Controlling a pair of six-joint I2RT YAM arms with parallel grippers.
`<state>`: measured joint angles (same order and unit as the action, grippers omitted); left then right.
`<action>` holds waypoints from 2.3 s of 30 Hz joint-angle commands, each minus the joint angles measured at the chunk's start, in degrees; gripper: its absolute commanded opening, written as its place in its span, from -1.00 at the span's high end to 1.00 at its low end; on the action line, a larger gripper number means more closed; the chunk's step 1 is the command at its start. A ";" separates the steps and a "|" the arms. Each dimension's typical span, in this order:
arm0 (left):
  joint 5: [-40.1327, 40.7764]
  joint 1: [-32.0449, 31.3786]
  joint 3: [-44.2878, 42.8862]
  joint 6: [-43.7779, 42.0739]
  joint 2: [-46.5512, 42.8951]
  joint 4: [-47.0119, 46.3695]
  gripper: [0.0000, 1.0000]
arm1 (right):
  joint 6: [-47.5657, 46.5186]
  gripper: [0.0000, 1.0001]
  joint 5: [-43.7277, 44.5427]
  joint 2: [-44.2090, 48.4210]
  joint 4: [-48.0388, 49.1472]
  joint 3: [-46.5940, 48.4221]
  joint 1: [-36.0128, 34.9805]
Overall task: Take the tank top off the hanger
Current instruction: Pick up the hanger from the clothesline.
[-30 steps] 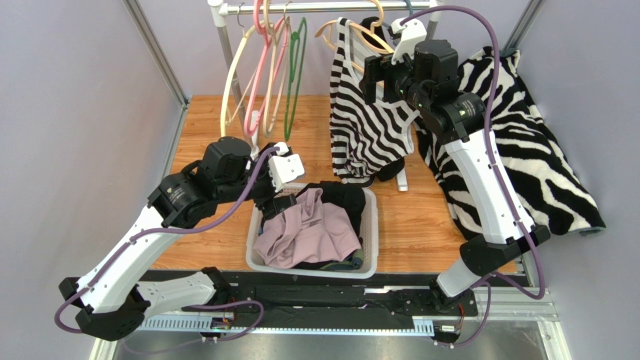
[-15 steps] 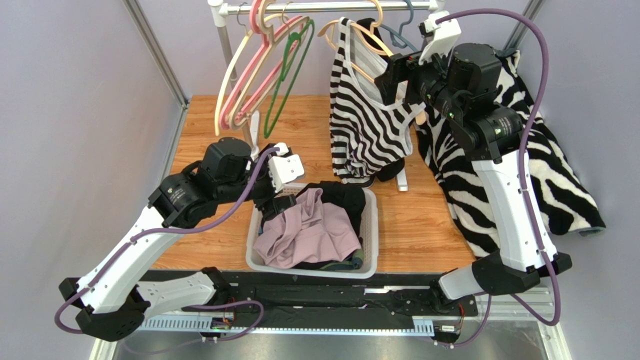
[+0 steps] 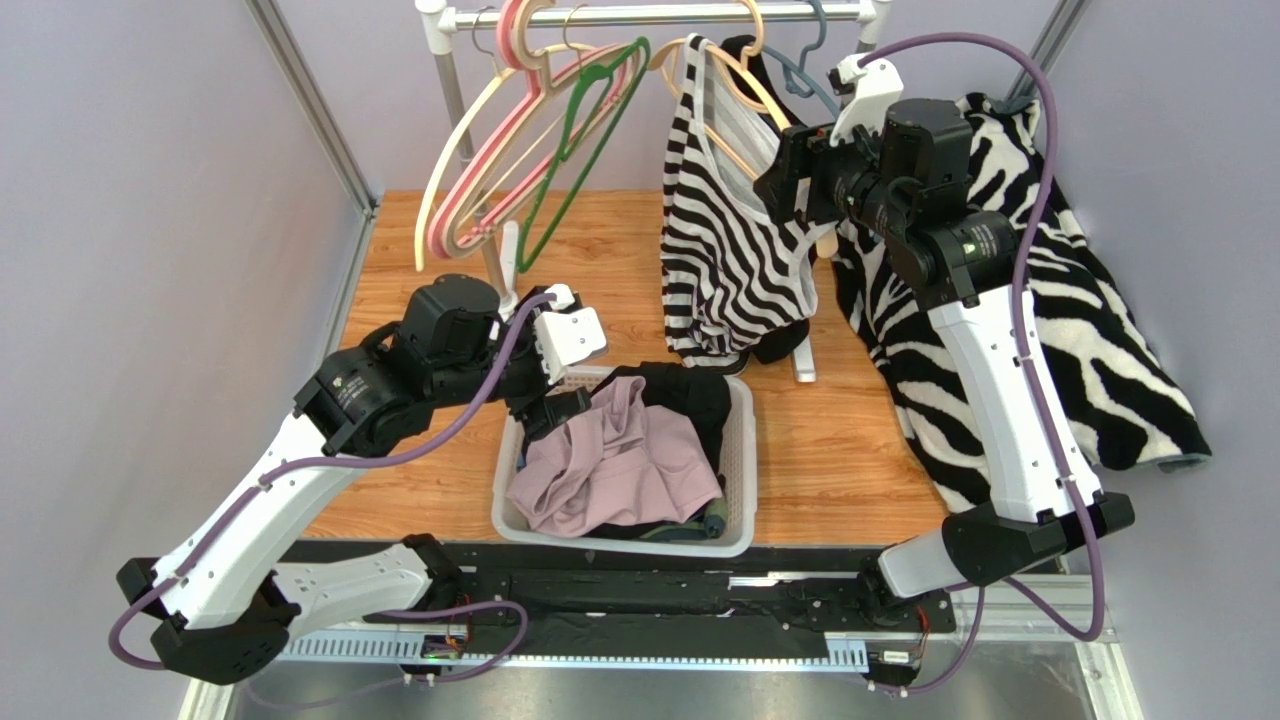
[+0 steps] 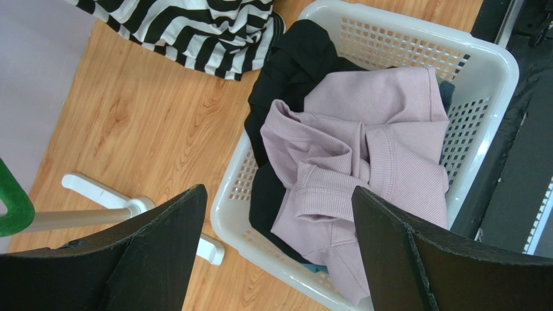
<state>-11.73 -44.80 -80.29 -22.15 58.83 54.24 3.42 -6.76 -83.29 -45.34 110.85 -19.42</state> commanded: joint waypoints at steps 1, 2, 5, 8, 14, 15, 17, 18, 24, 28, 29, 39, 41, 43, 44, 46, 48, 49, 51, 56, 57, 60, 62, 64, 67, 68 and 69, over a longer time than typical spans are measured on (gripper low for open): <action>-0.93 0.41 -0.66 1.32 -0.82 -0.45 -0.82 | 1.85 -0.36 -1.50 1.72 3.07 -1.33 -0.18; -0.93 0.50 -0.57 1.41 -0.82 -0.54 -0.82 | 1.85 -0.32 -1.24 2.07 3.15 -2.03 -0.27; -0.93 0.50 -0.74 1.41 -0.73 -0.54 -0.82 | 0.80 -0.11 0.61 2.77 3.50 -3.44 -1.14; -1.02 0.67 -1.09 1.41 -0.73 -0.54 -0.82 | -0.69 0.54 1.93 2.95 4.82 -4.06 -2.02; -0.84 0.94 -1.01 1.32 -0.82 -0.54 -0.82 | -2.80 1.00 2.11 4.80 13.32 -6.69 -2.90; -0.76 0.94 -0.92 1.32 -0.99 -0.54 -0.82 | -2.98 1.00 2.28 5.67 14.83 -8.09 -3.08; -0.75 1.11 -0.92 1.32 -1.00 -0.54 -0.82 | -3.16 1.00 2.54 6.73 19.91 -9.59 -3.34; -0.75 1.11 -0.75 1.32 -1.08 -0.54 -0.82 | -3.24 1.00 2.81 7.08 21.51 -10.29 -3.52; -0.23 1.55 -0.13 1.15 -1.35 -0.89 -0.82 | -3.86 1.00 3.77 10.60 35.13 -15.48 -4.31; -0.05 1.82 0.31 1.06 -1.79 -0.89 -0.82 | -1.75 1.00 4.39 14.19 44.88 -23.02 -4.93; 0.04 1.99 0.40 1.06 -1.87 -0.89 -0.82 | -1.40 1.00 4.39 14.46 44.82 -23.74 -5.01; 0.39 1.99 -0.04 0.79 -1.96 -1.15 -0.82 | 0.36 1.00 -1.66 22.90 34.22 -29.64 -5.63; 0.13 2.08 -0.39 0.88 -1.87 -1.24 -0.82 | 0.27 1.00 -4.30 25.79 29.72 -29.46 -5.72; -0.14 2.08 -0.83 0.88 -1.79 -1.24 -0.82 | -0.08 1.00 -6.32 28.08 24.00 -29.55 -5.72; -0.14 2.08 -0.92 0.88 -1.61 -1.15 -0.82 | -0.34 1.00 -7.20 29.31 22.59 -29.64 -5.72; 0.21 2.08 -1.27 0.71 -1.61 -1.24 -0.82 | -0.52 1.00 -9.30 33.26 19.69 -29.46 -5.72; 0.65 2.17 -1.45 0.62 -1.44 -1.15 -0.82 | -0.52 1.00 -11.42 35.98 17.84 -27.46 -5.72; 0.65 2.17 -1.45 0.71 -1.35 -1.24 -0.82 | -0.26 1.00 -13.95 37.39 17.05 -23.78 -5.72; 0.04 2.34 -1.45 1.06 -1.43 -1.24 -0.82 | 0.36 1.00 -15.20 37.67 16.87 -20.69 -5.63; -0.93 3.13 -1.62 1.67 -1.79 -1.24 -0.82 | 3.17 1.00 -19.68 36.45 20.72 -10.77 -5.72; -1.37 3.22 -1.71 1.67 -1.96 -1.24 -0.82 | 4.39 1.00 -20.21 35.92 21.34 -9.35 -5.72; -1.98 3.66 -1.27 1.85 -2.49 -1.24 -0.82 | 6.15 1.00 -21.88 34.34 23.98 -5.39 -5.72; -2.16 3.92 -0.57 1.67 -2.93 -1.33 -0.82 | 7.47 1.00 -22.94 33.54 25.91 -4.24 -5.72; -2.16 4.01 0.04 1.50 -3.54 -1.33 -0.82 | 8.18 1.00 -23.38 32.40 26.01 -3.18 -5.63; -2.07 4.28 1.01 1.32 -4.42 -1.42 -0.82 | 8.44 1.00 -23.73 32.05 25.83 -4.58 -5.72; -1.90 4.28 1.19 1.15 -4.68 -1.42 -0.82 | 8.27 1.00 -23.65 32.13 25.66 -5.20 -5.72; -1.03 4.37 1.19 1.15 -4.95 -1.50 -0.85 | 8.01 1.00 -23.65 32.22 25.05 -5.90 -5.63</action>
<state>-12.64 -40.86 -79.75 -21.74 55.55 54.15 9.96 -29.89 -48.82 -22.41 106.72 -24.95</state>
